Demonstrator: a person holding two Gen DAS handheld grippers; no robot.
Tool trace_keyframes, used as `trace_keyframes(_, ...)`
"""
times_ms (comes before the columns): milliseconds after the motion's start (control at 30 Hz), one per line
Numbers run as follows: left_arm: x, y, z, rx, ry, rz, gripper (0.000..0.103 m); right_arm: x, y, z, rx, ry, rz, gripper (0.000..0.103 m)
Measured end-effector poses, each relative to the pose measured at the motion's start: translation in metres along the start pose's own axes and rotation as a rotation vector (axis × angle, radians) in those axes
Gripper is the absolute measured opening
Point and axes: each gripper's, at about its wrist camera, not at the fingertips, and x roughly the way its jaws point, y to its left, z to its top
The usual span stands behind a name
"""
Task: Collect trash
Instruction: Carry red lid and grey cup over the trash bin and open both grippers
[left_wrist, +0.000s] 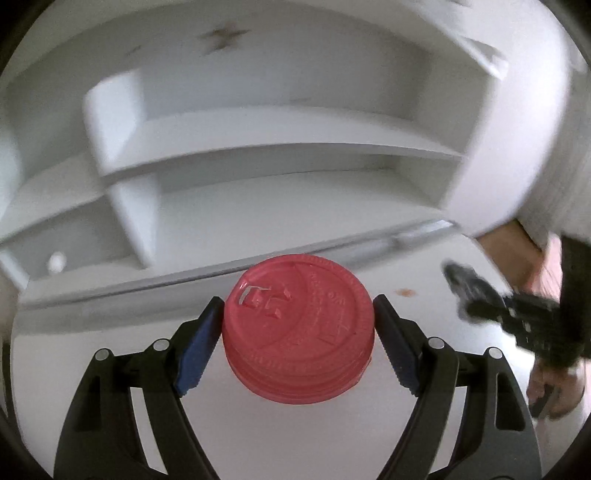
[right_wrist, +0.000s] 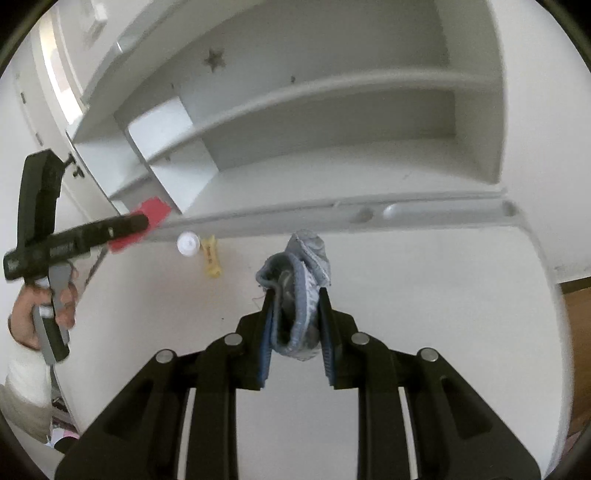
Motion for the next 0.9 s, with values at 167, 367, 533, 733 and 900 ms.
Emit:
trace_keyframes(167,-0.022,-0.111,-0.001,0.174,-0.025,-0.200,0.079,-0.106,-0.023,-0.014,0.051,-0.153,-0.061,0.022)
trace_keyframes(367,-0.039,-0.280,-0.044,0.457,0.032,-0.505,0.079,-0.246,-0.080,-0.084,0.215,-0.256,-0.240,0.022)
trace_keyframes(533,-0.037,-0.405,-0.118,0.668,0.164,-0.709,0.079,-0.303,-0.147,-0.177,0.422,-0.206,-0.374,0.022)
trace_keyframes(733,0.044,-0.476,-0.236,0.795,0.400,-0.684,0.079,-0.245,-0.236,-0.311,0.745,-0.020,-0.330,0.022)
trace_keyframes(900,0.182,-0.473,-0.312,0.710,0.656,-0.567,0.079,-0.151,-0.299,-0.423,1.050,0.141,-0.188,0.022)
